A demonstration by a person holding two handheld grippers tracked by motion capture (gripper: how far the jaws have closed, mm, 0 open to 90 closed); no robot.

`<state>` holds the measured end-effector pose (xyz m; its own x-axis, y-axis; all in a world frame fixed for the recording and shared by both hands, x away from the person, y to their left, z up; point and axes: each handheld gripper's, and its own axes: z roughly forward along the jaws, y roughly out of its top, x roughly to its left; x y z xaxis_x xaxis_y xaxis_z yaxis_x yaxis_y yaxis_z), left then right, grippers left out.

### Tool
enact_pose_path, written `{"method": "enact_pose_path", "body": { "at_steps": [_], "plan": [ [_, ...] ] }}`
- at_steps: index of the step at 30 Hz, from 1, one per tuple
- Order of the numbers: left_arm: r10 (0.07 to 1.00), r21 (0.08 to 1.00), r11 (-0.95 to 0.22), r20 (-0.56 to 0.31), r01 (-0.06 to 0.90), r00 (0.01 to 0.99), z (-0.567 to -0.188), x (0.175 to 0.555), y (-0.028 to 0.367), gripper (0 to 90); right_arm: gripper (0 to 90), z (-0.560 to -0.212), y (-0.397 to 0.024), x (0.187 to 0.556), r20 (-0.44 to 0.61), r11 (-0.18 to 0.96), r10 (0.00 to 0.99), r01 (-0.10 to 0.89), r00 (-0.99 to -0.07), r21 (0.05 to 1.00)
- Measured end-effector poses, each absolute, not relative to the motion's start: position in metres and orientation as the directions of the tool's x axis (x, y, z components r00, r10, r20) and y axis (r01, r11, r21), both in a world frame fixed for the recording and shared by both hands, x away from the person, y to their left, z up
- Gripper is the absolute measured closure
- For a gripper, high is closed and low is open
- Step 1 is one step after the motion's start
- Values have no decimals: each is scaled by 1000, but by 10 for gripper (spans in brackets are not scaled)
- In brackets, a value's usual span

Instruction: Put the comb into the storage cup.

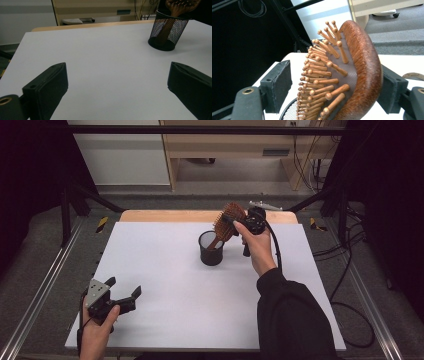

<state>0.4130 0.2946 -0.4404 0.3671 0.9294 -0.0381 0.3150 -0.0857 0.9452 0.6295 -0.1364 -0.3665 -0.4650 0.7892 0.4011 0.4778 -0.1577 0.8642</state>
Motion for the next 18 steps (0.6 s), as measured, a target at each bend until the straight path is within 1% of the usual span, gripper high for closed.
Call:
{"method": "enact_pose_path", "body": {
  "at_steps": [14, 18],
  "plan": [
    [930, 944, -86, -38, 317, 365, -441, 413, 295, 34, 150, -365, -136, 628, 392, -142, 800, 490, -455, 860],
    [930, 944, -87, -38, 318, 366, -441, 413, 295, 34, 132, -364, -136, 627, 364, -117, 813, 484, -455, 867]
  ]
}}
